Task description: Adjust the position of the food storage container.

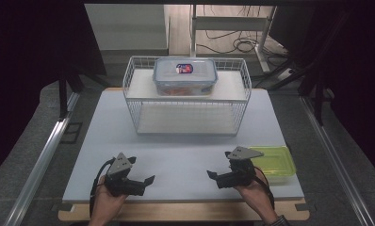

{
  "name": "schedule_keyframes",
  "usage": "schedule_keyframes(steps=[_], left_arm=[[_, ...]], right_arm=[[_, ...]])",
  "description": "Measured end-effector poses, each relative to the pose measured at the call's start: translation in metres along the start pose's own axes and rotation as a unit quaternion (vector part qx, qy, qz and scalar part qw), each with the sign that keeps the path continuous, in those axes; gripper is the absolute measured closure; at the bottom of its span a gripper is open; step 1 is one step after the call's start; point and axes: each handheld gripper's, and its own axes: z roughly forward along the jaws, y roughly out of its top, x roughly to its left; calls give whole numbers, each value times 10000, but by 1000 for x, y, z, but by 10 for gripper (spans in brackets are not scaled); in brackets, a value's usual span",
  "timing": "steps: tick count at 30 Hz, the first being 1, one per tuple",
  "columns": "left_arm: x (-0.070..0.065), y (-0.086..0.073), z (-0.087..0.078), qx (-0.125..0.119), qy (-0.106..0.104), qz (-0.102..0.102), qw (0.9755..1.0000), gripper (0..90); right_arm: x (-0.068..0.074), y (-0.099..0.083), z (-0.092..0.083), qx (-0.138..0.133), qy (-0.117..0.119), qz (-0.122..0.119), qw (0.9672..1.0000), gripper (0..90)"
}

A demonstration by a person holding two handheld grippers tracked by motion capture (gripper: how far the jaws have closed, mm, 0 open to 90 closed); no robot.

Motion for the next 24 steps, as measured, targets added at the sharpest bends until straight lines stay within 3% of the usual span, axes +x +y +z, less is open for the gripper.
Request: schedule_keyframes(steps=[3,6,12,17,20,24], left_arm=[[1,-2,2,39,-23,29,10000,30],[3,-5,6,143,53,110,9998,33],[7,-9,7,66,85,154,9998,33],[11,-11,9,73,91,120,9999,33],[11,-11,8,33,106,126,9999,33],[10,-12,10,43,101,163,9998,35]], right_arm=[[-9,-2,-1,160,-284,72,9994,19],[-22,-4,-6,155,-436,330,9984,10],[-48,-11,-19,147,-683,787,9944,4],[-66,-19,-31,260,-739,1106,9908,1],[-76,-24,-39,283,-804,1277,9882,66],[-88,-27,-54,339,-1039,1296,9855,222]])
